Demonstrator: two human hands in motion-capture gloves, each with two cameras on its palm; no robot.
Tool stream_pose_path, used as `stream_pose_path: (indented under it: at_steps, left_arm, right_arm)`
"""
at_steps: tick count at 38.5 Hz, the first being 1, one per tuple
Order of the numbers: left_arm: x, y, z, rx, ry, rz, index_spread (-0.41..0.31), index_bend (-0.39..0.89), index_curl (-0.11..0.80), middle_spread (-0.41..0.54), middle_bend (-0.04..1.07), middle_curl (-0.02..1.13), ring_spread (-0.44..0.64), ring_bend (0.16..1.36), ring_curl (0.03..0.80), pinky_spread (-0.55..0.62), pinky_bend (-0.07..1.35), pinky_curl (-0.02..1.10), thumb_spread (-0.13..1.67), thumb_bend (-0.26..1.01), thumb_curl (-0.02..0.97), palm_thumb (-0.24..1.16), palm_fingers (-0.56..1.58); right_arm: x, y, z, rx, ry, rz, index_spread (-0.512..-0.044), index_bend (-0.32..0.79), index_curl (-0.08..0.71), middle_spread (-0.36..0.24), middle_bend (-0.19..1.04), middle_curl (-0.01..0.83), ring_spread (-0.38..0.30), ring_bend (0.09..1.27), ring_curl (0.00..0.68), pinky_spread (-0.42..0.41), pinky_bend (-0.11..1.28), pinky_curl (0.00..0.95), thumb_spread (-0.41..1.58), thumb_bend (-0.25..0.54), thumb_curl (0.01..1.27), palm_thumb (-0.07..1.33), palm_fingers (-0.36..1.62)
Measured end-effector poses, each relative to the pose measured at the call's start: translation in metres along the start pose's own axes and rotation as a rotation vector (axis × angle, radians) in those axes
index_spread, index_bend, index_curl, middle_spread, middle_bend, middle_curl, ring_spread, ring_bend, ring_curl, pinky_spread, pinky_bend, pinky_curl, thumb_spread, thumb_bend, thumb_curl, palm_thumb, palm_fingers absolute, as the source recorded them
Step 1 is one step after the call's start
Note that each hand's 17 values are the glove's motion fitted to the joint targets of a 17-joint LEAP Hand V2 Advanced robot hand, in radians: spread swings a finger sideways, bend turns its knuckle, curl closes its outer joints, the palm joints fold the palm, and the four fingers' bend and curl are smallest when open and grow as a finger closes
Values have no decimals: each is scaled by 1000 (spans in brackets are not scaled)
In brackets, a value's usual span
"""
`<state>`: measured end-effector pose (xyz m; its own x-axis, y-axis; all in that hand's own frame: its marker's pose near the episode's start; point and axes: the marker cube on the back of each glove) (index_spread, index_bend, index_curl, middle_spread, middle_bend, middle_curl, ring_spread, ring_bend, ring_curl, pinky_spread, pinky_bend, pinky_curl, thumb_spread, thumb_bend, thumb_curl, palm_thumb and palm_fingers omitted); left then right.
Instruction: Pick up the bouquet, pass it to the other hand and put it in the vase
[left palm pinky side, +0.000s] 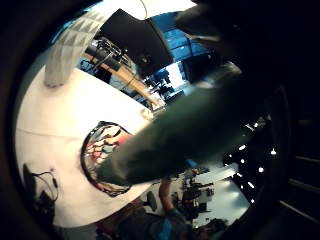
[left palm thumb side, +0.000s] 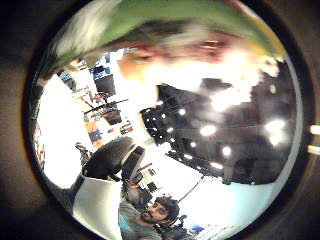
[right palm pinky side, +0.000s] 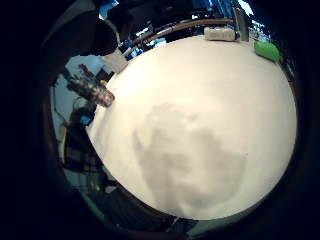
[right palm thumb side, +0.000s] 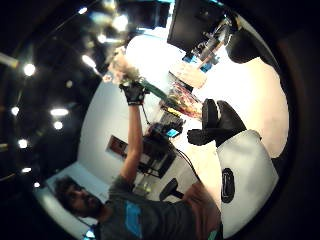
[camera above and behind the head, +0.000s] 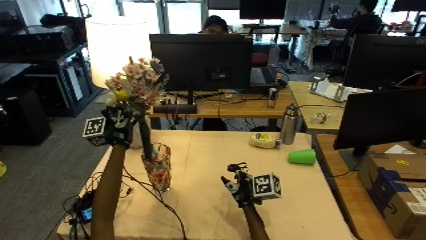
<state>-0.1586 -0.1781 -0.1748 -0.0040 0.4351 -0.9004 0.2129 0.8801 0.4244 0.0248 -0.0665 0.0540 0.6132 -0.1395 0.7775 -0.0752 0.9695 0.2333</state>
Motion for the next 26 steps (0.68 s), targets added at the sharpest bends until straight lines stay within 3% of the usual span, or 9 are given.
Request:
stream_pose_path:
  at_steps: [2,7,11,15,17,20,21,24,26]
  left_arm:
    - [2,7,0,11,75,-57,19,-37,260,140,185,401,220,662,392,262,740,462,915,-73,371,384,-61]
    - [-1,16,-7,24,91,-74,30,20,210,260,216,386,308,689,363,369,763,428,883,-60,352,322,-30]
    - [-12,24,-10,40,105,-109,96,139,224,343,204,372,359,678,349,411,751,410,863,-54,341,289,24]
    - [-24,37,-16,105,31,-134,57,92,211,414,265,373,391,696,340,437,720,389,839,-57,332,242,83]
    - [-25,44,-22,164,-155,-147,-8,192,241,398,278,377,388,657,328,445,677,372,830,-62,326,210,142]
    - [-20,47,-38,260,-522,-156,-93,448,326,321,261,364,363,563,290,449,538,321,823,-63,319,162,338]
    - [-16,47,-43,282,-617,-155,-127,536,357,207,414,422,241,590,307,420,408,283,832,-70,313,134,640]
    - [-4,47,-53,323,-781,-125,-179,481,354,86,528,424,78,639,302,346,262,237,842,-57,308,105,900]
    - [7,48,-57,357,-850,-83,-199,464,365,27,553,450,20,637,319,319,214,239,845,-49,306,96,927]
  right_arm:
    - [0,-1,1,5,-3,-12,-298,143,362,-131,200,445,-77,244,383,256,234,357,976,-21,563,890,925]
    - [5,-3,5,12,-3,-26,-298,144,361,-131,196,443,-75,237,383,260,220,359,979,-21,560,891,925]
    - [2,-2,6,15,-10,-26,-298,144,361,-131,193,443,-75,235,385,265,211,359,980,-21,558,892,924]
    - [4,-1,7,19,-15,-34,-299,144,360,-130,192,442,-74,229,386,271,207,361,981,-21,556,892,925]
    - [3,-1,4,28,-13,-34,-299,145,360,-130,189,440,-74,229,388,272,203,362,982,-21,555,892,923]
    - [3,-1,1,40,-14,-31,-299,145,360,-130,189,439,-74,227,389,274,199,365,982,-22,554,893,924]
    - [4,-2,1,41,-14,-30,-299,145,360,-130,189,438,-74,226,390,274,198,365,982,-22,553,893,924]
    - [4,-2,0,41,-13,-29,-299,145,360,-130,190,437,-74,225,391,275,197,367,982,-22,552,893,924]
    - [1,-2,-1,42,-8,-29,-299,145,359,-129,190,436,-74,224,392,276,196,368,982,-22,552,893,925]
